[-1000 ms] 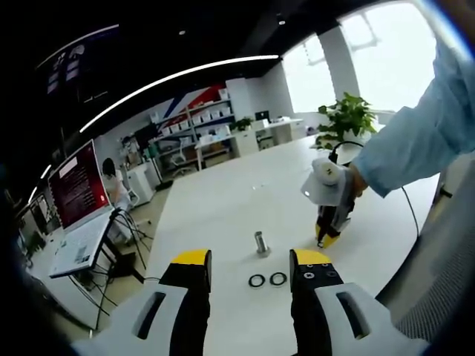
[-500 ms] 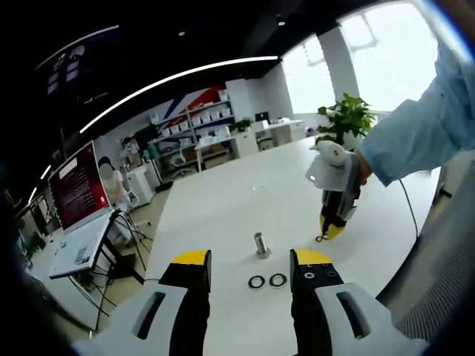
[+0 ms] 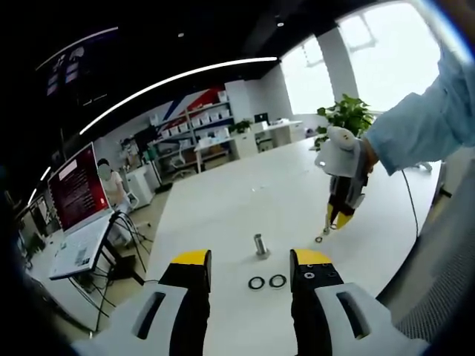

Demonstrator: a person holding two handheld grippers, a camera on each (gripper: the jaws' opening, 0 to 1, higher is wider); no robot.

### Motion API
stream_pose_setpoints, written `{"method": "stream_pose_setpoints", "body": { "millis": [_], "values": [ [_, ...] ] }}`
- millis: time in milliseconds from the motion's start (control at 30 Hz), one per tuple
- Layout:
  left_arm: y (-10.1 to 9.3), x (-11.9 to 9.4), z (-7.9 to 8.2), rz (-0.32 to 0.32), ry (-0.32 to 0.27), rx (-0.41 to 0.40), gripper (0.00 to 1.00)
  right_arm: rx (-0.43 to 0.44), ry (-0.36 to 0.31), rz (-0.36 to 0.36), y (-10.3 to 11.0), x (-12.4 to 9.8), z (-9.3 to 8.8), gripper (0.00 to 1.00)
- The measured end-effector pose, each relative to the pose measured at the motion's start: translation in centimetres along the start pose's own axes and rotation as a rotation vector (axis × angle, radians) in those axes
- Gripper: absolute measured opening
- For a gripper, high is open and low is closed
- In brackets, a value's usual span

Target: Place the washer onto the threaded stud by aligning its center hole with the stud, sliding it down to the base, and recovering from edge contact or off-axis alignment until the washer reaches the visible bottom stop.

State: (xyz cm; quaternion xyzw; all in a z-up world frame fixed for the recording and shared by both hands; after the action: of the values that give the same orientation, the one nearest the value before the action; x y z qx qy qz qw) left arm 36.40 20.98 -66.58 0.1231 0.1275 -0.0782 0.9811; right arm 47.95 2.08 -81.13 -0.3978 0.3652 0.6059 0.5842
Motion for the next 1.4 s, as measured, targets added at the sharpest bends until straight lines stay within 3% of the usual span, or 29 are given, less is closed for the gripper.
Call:
{"method": "stream_pose_setpoints", "body": {
  "millis": [300, 567, 1400],
  "values": [
    [-0.2, 0.0, 0.0, -0.007, 0.0, 0.005, 0.41, 0.024, 0.047, -0.042, -0.7, -1.4, -1.4, 0.13],
    [-0.2, 0.0, 0.1, -0.009, -0.001, 0.009, 0.41, 0.054, 0.04, -0.084, -1.9, -2.5, -1.8, 0.13],
    [-0.1, 0.0, 0.1, -0.003, -0.004, 0.002, 0.41, 0.056, 0.035, -0.133, -3.4, -1.6, -0.5, 0.13]
  ]
}}
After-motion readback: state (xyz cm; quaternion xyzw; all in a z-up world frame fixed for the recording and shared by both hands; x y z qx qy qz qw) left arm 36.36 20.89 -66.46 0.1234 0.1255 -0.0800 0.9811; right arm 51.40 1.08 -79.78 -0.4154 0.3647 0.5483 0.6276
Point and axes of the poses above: the point that each gripper's makers call its tool centre point, and the gripper's own axes: x roughly forward along the fingers, y roughly to its left, z roughly out of its top, the point moved 1 cm from there along -x, roughly backward along the fingers, and after that the axes turned 6 degrees about -y, right-handed, at the moved point
